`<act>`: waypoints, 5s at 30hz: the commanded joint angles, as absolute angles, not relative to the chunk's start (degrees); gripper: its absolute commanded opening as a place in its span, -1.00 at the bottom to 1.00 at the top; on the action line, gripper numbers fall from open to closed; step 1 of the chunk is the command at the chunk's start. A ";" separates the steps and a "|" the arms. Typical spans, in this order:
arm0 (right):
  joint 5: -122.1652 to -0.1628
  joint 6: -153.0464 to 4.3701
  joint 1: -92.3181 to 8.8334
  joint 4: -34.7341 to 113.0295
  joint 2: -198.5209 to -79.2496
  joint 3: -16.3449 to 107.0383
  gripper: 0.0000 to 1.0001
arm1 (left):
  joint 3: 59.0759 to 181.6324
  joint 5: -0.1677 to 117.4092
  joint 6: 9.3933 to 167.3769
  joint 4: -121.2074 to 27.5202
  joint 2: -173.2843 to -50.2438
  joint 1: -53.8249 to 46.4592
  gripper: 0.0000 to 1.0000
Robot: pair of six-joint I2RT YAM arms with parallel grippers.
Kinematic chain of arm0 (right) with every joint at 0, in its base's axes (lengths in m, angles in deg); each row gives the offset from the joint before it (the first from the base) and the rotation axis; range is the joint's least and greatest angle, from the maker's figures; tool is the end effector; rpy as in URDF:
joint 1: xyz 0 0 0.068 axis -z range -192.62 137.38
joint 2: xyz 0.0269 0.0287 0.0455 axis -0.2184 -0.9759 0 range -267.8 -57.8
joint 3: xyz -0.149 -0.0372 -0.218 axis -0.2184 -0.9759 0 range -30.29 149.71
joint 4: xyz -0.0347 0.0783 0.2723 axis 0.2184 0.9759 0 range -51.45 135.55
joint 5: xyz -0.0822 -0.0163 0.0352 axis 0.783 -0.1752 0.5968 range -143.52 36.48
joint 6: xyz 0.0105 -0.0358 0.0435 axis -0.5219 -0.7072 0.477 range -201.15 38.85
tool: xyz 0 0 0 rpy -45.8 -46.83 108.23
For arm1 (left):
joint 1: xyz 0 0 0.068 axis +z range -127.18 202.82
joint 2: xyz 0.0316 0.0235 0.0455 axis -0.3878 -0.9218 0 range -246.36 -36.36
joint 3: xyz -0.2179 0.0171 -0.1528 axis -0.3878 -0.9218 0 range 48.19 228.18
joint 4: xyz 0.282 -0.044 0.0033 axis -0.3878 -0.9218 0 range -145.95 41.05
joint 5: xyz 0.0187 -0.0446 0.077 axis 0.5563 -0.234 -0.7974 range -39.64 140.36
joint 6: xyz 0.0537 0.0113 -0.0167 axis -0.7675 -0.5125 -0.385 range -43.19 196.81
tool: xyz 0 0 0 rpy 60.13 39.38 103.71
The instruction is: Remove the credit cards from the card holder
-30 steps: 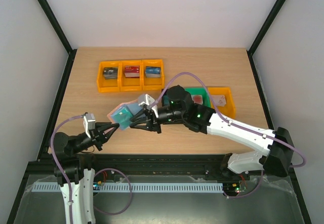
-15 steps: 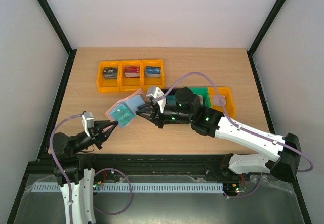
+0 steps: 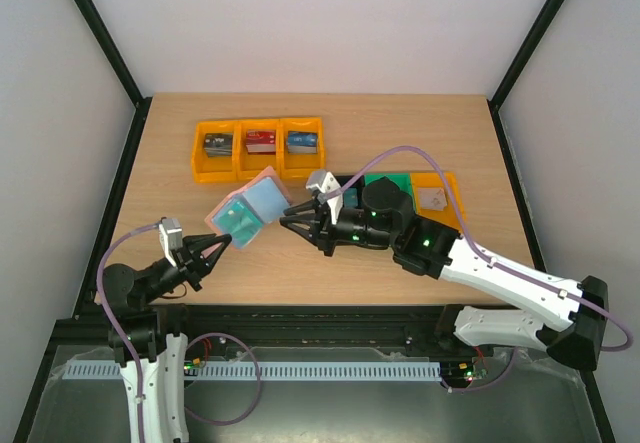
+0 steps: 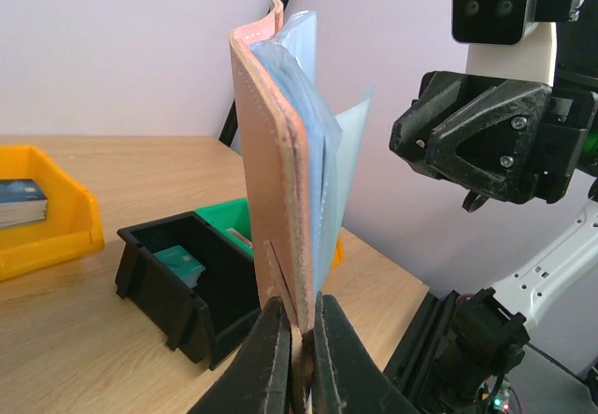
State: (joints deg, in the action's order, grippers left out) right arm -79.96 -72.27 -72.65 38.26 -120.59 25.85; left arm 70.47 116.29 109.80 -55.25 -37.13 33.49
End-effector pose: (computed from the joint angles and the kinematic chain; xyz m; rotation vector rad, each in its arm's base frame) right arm 0.1279 0.2580 0.3587 -1.1200 1.4626 1.2620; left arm 0.0848 -0.0216 0.2957 0.4931 1.4753 -1.0551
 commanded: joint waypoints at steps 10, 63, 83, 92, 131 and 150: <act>-87.20 -61.43 -72.82 28.25 -127.03 29.27 -0.70 | 71.13 115.56 110.84 -53.30 -36.35 33.74 -0.96; -115.96 -87.94 -73.85 43.80 -131.38 36.26 -0.54 | 74.49 117.28 103.05 -51.84 -38.19 33.67 -0.96; -99.01 -78.17 -74.30 31.80 -129.19 31.87 -0.53 | 73.78 117.69 103.44 -50.91 -36.61 33.73 -0.96; -88.43 -78.13 -70.04 35.20 -122.66 29.90 -0.44 | 73.81 118.37 103.37 -51.06 -36.48 33.70 -0.96; -103.82 -81.32 -67.88 38.69 -129.79 36.37 -0.96 | 72.76 118.14 104.54 -53.36 -36.38 33.71 -0.17; -105.76 -77.31 -67.89 35.25 -131.77 37.20 -0.97 | 70.64 120.76 107.52 -50.31 -36.05 33.71 -0.30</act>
